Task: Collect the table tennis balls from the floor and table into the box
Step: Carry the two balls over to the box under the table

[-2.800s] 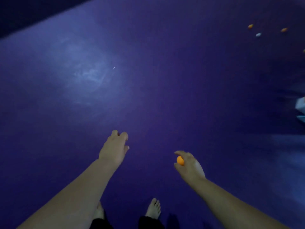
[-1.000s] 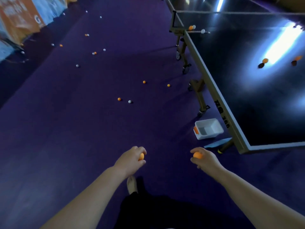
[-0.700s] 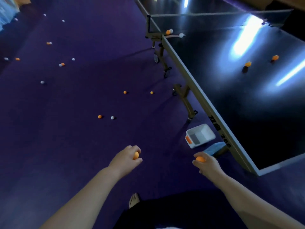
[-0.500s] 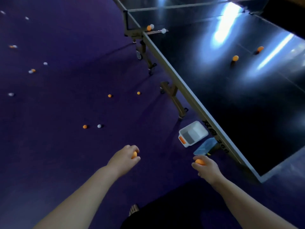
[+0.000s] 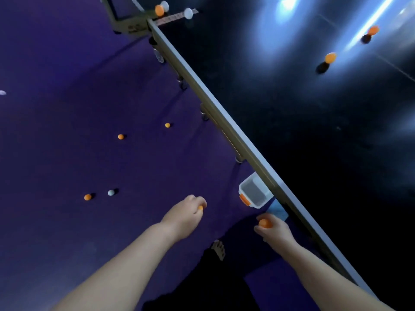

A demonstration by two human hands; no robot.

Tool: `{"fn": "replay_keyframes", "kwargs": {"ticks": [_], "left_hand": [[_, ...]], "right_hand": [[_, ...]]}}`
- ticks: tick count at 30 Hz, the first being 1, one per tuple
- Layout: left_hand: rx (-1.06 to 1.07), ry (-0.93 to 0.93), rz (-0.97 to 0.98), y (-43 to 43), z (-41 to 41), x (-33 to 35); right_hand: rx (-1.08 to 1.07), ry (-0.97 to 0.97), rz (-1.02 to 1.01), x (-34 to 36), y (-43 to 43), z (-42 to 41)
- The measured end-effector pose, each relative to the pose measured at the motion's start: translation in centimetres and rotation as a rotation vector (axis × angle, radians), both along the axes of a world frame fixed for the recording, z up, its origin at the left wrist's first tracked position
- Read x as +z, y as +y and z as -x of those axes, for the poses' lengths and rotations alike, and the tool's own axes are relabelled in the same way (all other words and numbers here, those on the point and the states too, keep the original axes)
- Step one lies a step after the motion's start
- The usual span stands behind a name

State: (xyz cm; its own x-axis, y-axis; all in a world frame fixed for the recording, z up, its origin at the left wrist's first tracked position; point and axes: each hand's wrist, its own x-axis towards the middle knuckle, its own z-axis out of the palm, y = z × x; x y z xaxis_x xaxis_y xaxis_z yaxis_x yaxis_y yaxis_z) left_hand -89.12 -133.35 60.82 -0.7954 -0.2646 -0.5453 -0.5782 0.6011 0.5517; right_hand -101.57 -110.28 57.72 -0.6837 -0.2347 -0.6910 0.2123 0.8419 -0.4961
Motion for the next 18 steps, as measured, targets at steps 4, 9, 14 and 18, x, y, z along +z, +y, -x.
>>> {"fn": "replay_keyframes", "kwargs": {"ticks": [4, 9, 14, 18], "left_hand": [[-0.061, -0.01, 0.074, -3.5, 5.9, -5.8], [-0.202, -0.062, 0.137, -7.0, 11.2, -16.3], [-0.319, 0.1, 0.119, -8.5, 13.5, -31.1], [-0.398, 0.1, 0.117, -8.7, 14.9, -43.1]], "right_hand": [[0.085, -0.076, -0.106, -6.1, -4.1, 4.2], [0.058, 0.057, -0.146, -15.6, -6.8, 7.5], [-0.056, 0.148, -0.309, -27.8, -8.7, 10.5], [-0.263, 0.239, -0.291, -37.2, -8.8, 12.6]]}}
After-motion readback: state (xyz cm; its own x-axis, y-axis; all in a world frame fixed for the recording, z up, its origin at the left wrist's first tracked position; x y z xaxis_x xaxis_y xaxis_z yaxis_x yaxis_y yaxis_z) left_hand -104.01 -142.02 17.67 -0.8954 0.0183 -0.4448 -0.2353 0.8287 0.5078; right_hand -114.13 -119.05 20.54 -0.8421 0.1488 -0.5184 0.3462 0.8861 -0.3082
